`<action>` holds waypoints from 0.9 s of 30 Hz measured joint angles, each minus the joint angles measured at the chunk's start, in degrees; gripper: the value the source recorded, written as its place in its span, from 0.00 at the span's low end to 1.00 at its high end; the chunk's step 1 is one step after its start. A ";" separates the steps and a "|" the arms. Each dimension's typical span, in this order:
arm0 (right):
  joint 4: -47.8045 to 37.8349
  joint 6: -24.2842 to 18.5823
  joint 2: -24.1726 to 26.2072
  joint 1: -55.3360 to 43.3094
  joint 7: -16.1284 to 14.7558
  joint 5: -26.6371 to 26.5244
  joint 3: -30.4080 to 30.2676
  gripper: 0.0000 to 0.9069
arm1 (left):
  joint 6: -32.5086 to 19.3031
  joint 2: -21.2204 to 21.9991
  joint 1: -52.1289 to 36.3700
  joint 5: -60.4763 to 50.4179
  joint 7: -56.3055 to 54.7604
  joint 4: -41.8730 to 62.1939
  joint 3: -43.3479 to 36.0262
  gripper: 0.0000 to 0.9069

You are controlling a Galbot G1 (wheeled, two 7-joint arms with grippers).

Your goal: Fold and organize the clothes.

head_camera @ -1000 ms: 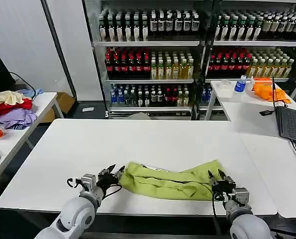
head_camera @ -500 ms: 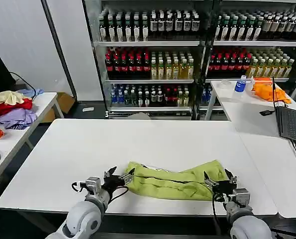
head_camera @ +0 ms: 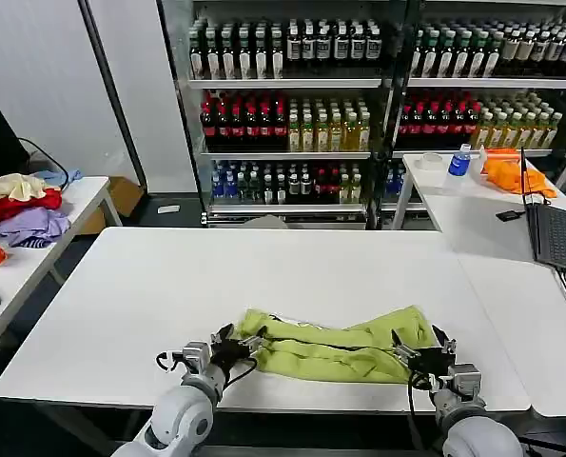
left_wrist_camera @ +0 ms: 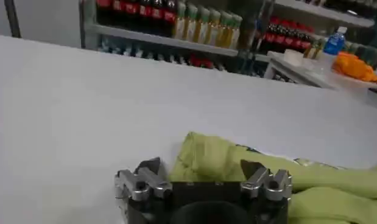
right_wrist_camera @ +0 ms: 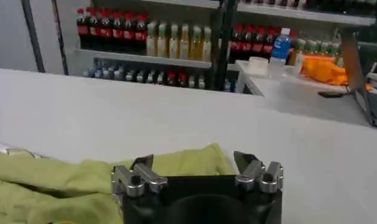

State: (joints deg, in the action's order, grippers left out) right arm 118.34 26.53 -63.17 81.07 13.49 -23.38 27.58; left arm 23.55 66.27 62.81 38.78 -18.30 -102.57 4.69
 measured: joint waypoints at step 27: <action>0.90 0.31 0.26 -0.15 0.24 -0.55 0.41 1.00 | -2.85 -2.18 2.52 5.79 2.09 -3.63 4.10 0.03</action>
State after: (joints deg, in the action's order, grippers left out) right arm 119.23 26.84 -62.91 80.92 13.73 -23.93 27.98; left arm 20.70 64.09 65.32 44.56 -16.21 -106.20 8.79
